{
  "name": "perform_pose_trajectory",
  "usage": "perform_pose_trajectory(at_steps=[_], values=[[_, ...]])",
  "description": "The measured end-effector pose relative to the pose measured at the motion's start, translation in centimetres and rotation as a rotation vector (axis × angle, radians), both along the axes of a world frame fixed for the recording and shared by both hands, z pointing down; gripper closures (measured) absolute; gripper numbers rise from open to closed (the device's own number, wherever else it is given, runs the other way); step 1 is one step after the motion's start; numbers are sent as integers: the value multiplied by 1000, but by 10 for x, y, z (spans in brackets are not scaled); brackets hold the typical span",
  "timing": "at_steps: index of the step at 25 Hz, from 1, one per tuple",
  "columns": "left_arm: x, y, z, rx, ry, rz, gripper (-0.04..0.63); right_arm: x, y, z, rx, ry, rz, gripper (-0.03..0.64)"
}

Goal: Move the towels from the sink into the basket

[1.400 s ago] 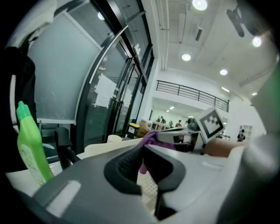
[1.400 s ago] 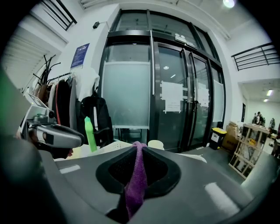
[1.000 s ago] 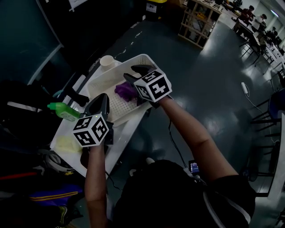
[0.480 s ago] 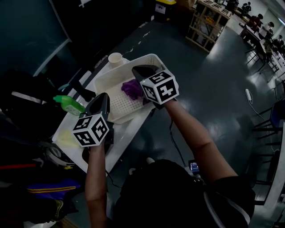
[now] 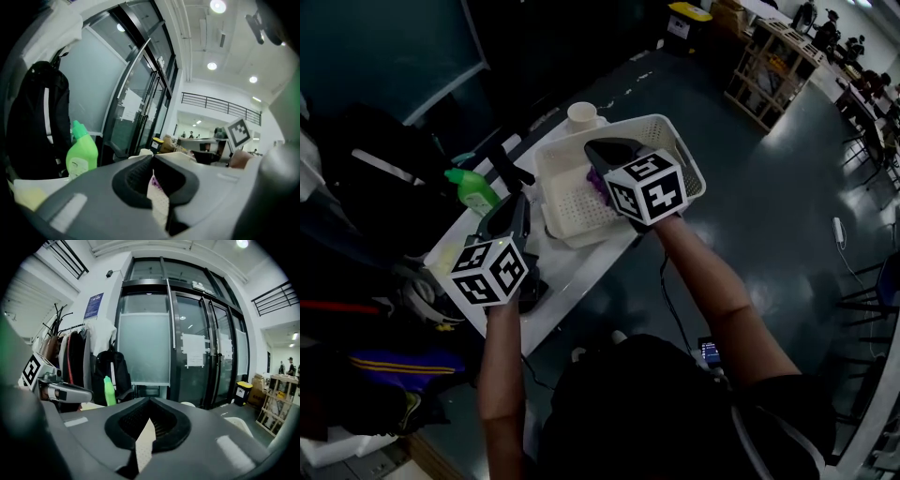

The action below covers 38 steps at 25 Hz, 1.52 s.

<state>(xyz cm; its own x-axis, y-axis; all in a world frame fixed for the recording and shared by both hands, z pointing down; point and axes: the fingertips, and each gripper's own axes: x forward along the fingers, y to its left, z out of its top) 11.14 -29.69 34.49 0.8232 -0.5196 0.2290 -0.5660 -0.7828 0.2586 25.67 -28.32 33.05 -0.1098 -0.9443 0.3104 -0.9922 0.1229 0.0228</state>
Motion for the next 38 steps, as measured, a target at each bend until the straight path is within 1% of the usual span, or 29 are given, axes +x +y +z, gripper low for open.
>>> perform_pose_trajectory(at_steps=[10, 26, 31, 38], values=[[-73, -6, 12, -11, -8, -121, 592, -76, -22, 3, 0, -6, -138, 620], [-162, 11, 25, -34, -20, -300, 592, -191, -13, 6, -13, -14, -382, 620], [-192, 15, 40, -61, -30, -360, 592, -223, -12, 25, -54, -28, -440, 620], [-227, 23, 70, -99, -57, -423, 592, -273, 0, 72, -149, -49, -551, 620]])
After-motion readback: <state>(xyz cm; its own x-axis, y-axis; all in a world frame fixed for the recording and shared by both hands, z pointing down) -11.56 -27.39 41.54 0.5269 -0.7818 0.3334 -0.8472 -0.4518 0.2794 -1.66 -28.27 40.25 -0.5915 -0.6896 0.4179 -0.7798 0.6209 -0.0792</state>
